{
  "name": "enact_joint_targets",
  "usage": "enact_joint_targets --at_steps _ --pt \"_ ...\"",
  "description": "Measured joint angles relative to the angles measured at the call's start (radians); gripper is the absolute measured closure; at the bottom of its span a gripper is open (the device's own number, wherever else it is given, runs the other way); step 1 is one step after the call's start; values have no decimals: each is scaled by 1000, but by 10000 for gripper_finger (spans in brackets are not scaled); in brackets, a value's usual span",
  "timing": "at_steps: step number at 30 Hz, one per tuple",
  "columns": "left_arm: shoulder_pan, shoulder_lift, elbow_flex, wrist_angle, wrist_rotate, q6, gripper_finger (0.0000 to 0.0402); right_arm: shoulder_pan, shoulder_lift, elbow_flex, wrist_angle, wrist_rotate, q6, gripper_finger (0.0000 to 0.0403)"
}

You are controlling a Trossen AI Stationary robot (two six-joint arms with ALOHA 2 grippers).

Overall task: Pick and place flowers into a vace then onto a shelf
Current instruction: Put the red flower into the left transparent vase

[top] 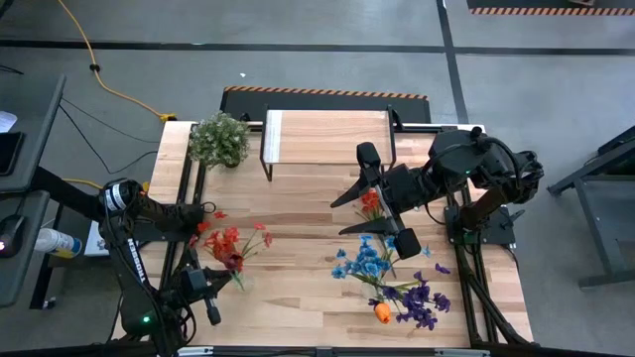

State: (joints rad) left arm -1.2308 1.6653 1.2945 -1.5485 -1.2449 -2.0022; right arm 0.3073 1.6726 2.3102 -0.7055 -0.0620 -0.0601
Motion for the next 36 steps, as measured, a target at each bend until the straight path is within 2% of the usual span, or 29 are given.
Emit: enact_joint_targets --at_steps 5,13,36 --pt "0 0 0 14 35 -1 371 0 0 0 0 0 0 210" --pt "0 0 0 15 92 -19 322 0 0 0 0 0 0 210" --pt "0 0 0 32 87 -22 314 0 0 0 0 0 0 210"
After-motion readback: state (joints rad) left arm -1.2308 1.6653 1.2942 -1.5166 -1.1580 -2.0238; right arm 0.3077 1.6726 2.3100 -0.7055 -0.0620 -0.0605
